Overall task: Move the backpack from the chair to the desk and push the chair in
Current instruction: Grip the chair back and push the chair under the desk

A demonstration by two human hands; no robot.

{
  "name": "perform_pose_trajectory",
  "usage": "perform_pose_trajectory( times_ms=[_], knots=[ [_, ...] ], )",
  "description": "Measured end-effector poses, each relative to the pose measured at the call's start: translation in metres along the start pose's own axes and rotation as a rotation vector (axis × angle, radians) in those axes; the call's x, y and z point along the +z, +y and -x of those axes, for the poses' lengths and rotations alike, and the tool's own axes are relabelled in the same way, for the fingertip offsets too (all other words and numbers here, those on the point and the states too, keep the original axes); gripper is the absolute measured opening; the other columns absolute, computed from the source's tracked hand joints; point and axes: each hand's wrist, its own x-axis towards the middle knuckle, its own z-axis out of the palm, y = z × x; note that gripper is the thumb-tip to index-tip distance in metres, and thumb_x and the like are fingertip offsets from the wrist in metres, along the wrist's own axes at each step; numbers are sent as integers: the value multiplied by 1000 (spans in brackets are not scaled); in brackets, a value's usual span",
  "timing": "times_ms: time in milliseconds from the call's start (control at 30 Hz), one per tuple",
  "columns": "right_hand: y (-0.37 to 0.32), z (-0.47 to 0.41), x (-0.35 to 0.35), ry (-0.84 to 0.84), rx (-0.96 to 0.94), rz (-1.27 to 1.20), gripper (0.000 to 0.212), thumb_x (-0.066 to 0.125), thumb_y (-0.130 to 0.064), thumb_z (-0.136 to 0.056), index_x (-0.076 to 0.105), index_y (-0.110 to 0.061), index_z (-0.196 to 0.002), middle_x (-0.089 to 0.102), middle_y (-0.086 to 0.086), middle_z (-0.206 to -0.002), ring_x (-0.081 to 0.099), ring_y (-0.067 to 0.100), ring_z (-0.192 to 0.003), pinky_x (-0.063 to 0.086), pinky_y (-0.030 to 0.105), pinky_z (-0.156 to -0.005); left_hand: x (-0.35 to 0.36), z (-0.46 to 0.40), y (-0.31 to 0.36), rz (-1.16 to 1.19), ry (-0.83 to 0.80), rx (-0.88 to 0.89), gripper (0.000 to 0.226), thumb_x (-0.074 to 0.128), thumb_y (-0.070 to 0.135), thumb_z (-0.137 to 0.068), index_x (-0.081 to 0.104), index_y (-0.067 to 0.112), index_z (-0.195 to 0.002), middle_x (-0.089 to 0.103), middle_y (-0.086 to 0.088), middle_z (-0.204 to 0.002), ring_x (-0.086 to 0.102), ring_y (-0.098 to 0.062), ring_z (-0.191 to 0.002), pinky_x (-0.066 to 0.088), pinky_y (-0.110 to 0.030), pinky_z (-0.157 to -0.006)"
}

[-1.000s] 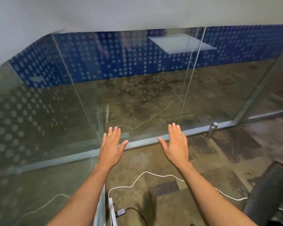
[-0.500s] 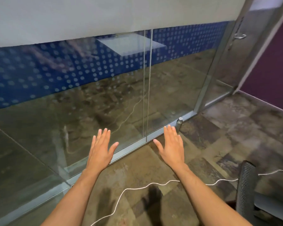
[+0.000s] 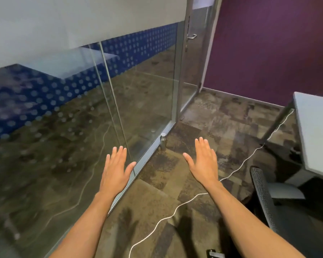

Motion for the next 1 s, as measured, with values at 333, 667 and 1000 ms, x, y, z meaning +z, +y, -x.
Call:
perform_pose_trajectory(
  times_ms=[333, 667, 1000],
  knots=[
    [58, 1, -24, 129, 290, 32, 76, 38, -60, -95, 22, -13, -153, 18, 7, -162, 9, 21, -150, 17, 48, -119, 44, -69, 51, 70, -136, 260, 71, 37, 52, -98, 21, 11, -153, 18, -3, -163, -1, -15, -151, 1, -40, -123],
    [130, 27, -70, 239, 531, 95, 77, 32, -62, -96, 18, -13, -154, 13, 6, -164, 5, 20, -151, 16, 47, -119, 96, -124, 157, 120, -226, 572, 72, 37, 55, -96, 25, 12, -153, 19, -5, -163, -5, -11, -147, 2, -40, -123],
    [175, 102, -107, 354, 817, 172, 75, 33, -61, -96, 22, -15, -153, 15, 5, -163, 5, 19, -150, 13, 44, -119, 140, -115, 271, 224, -370, 900, 76, 29, 63, -94, 20, 16, -154, 14, -1, -164, -7, -12, -150, -3, -35, -122]
  ],
)
